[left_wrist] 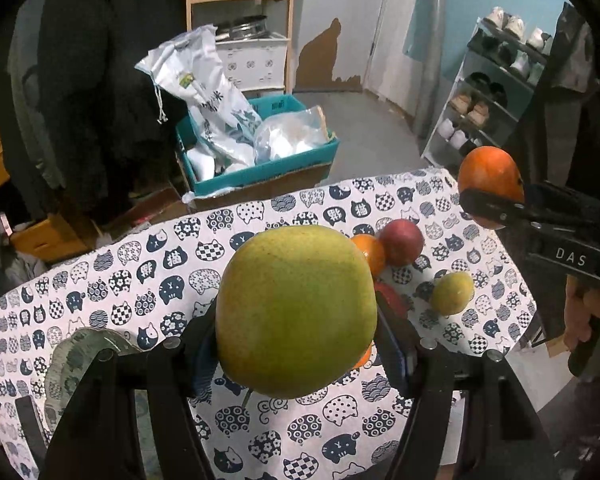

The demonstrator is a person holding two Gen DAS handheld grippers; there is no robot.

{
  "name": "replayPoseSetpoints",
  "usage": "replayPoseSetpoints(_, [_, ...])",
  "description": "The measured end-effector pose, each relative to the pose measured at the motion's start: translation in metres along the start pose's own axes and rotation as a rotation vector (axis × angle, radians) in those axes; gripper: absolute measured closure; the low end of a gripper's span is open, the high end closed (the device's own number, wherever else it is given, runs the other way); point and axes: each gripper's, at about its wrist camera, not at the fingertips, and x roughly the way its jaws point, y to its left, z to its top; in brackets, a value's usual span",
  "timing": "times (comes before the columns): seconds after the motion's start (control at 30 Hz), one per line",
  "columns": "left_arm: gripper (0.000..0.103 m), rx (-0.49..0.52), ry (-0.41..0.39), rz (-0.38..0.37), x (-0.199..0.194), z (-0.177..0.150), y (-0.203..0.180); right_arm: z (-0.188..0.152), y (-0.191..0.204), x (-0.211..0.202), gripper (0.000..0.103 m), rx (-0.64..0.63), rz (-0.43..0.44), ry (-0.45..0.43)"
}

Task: Organize fruits
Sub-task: 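Carry the pear and orange in both grippers over the glass bowl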

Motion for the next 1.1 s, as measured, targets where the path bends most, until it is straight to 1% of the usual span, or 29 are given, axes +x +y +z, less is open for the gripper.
replayPoseSetpoints(0.27, [0.034, -0.014, -0.036, 0.003, -0.024, -0.002, 0.008, 0.011, 0.015, -0.017, 0.038, -0.018, 0.034, -0.041])
replayPoseSetpoints(0.6, [0.034, -0.043, -0.070, 0.021, -0.044, -0.008, 0.025, 0.023, 0.042, -0.026, 0.038, -0.041, 0.082, -0.078])
replayPoseSetpoints(0.7, [0.034, -0.044, -0.080, 0.035, -0.049, -0.011, 0.028, 0.026, 0.052, -0.027, 0.038, -0.049, 0.096, -0.081])
replayPoseSetpoints(0.8, [0.034, -0.063, -0.082, 0.031, -0.053, -0.014, 0.036, 0.028, 0.062, -0.026, 0.038, -0.060, 0.114, -0.081])
replayPoseSetpoints(1.1, [0.034, -0.103, -0.091, 0.055, -0.064, -0.025, 0.059, 0.034, 0.097, -0.020, 0.038, -0.099, 0.159, -0.072])
